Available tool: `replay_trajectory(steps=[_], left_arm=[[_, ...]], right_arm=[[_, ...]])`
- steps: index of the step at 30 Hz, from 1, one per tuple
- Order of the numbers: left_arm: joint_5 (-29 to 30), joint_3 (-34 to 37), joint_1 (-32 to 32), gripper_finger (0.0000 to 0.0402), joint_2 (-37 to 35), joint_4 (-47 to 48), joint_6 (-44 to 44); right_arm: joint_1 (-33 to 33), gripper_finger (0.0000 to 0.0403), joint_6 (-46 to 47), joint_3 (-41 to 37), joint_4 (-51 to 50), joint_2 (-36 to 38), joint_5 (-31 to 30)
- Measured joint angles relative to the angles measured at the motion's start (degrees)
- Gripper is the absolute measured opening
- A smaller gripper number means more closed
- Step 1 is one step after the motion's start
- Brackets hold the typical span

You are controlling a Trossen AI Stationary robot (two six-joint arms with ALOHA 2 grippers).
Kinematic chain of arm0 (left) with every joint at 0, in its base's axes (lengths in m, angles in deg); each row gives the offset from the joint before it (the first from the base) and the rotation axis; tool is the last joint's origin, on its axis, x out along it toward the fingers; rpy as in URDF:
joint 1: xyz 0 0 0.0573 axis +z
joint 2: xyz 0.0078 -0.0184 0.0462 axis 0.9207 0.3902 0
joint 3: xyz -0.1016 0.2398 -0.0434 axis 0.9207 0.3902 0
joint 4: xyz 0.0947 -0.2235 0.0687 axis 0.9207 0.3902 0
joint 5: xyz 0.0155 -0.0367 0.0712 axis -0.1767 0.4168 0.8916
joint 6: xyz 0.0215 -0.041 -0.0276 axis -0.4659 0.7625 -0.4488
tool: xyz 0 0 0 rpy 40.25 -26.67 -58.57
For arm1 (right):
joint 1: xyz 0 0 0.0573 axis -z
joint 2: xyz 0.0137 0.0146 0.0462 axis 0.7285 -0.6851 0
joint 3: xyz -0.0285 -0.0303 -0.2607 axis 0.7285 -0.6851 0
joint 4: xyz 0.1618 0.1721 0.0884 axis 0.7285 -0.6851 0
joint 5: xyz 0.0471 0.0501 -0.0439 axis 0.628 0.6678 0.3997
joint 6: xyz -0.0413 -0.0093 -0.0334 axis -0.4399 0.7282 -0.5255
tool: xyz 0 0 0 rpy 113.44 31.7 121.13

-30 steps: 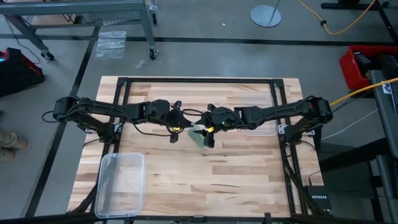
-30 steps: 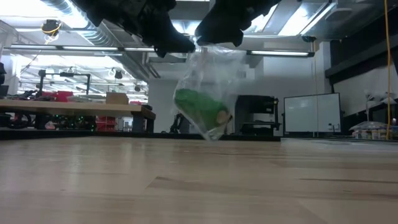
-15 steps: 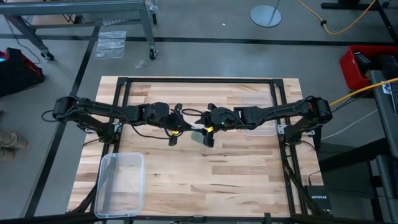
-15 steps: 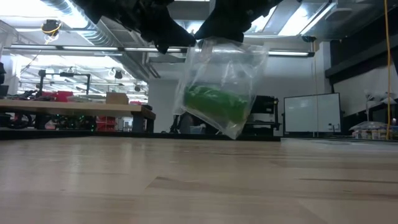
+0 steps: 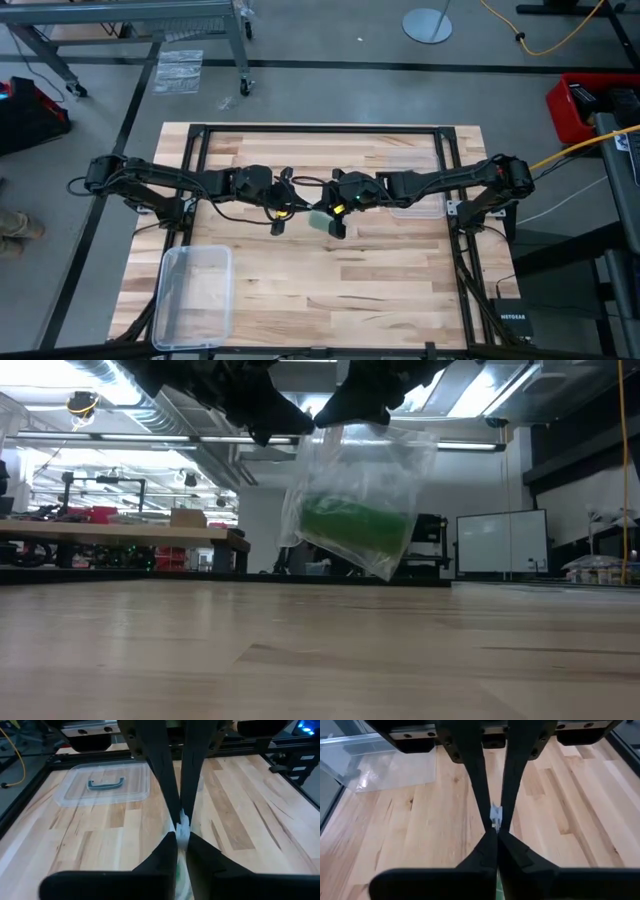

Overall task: Roll bandage
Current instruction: Close the zip bag

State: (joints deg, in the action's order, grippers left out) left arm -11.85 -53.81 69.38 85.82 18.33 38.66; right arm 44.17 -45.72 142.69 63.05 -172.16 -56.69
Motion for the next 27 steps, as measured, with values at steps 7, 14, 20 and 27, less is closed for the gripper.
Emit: replay_trajectory(steps=[7,14,20,27], left_arm=[[1.1,0.0,0.0,0.0065,0.0,-0.2,0.7],[1.1,0.0,-0.1,0.0075,0.0,-0.2,-0.7],[1.1,0.0,-0.1,0.005,0.0,-1.0,-0.9],[1.1,0.0,-0.1,0.0014,0.0,-1.8,-2.1]], right_arm=[[0.0,0.0003,0.0,0.0,-0.4,0.0,0.2],[0.0,0.0002,-0.1,0.0,-0.5,0.0,0.2],[0.0,0.0001,-0.1,0.0,-1.5,0.0,-0.1],[0.0,0.0001,-0.1,0.0,-1.9,0.0,-0.2]])
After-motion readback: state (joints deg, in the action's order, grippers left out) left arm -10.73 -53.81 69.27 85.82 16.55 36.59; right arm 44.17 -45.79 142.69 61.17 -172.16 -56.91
